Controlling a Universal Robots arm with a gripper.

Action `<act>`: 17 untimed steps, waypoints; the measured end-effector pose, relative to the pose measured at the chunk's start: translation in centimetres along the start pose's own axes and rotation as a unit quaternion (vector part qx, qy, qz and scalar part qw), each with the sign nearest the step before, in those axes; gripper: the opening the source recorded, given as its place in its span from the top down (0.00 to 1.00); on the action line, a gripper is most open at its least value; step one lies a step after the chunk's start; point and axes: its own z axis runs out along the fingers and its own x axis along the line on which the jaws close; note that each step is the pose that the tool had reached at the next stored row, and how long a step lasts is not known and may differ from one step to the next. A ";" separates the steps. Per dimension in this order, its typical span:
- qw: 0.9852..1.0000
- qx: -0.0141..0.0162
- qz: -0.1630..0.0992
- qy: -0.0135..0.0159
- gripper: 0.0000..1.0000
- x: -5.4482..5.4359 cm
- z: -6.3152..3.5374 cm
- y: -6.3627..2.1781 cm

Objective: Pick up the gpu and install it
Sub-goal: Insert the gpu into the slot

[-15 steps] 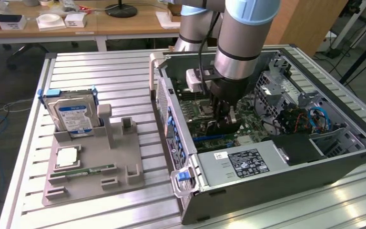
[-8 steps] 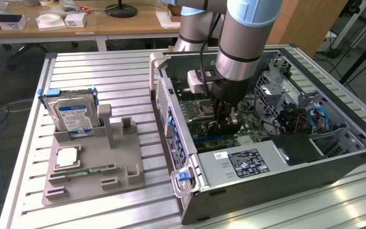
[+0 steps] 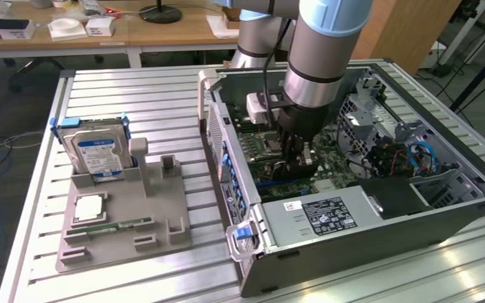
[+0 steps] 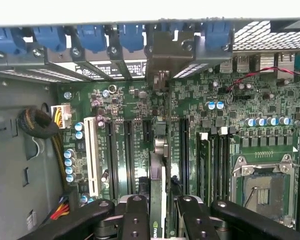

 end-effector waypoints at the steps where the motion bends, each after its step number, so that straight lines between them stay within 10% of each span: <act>1: 1.000 0.000 0.000 0.000 0.74 -0.1 0.08 0.01; 17: 1.000 -0.001 -0.016 0.002 0.74 -0.7 0.53 0.01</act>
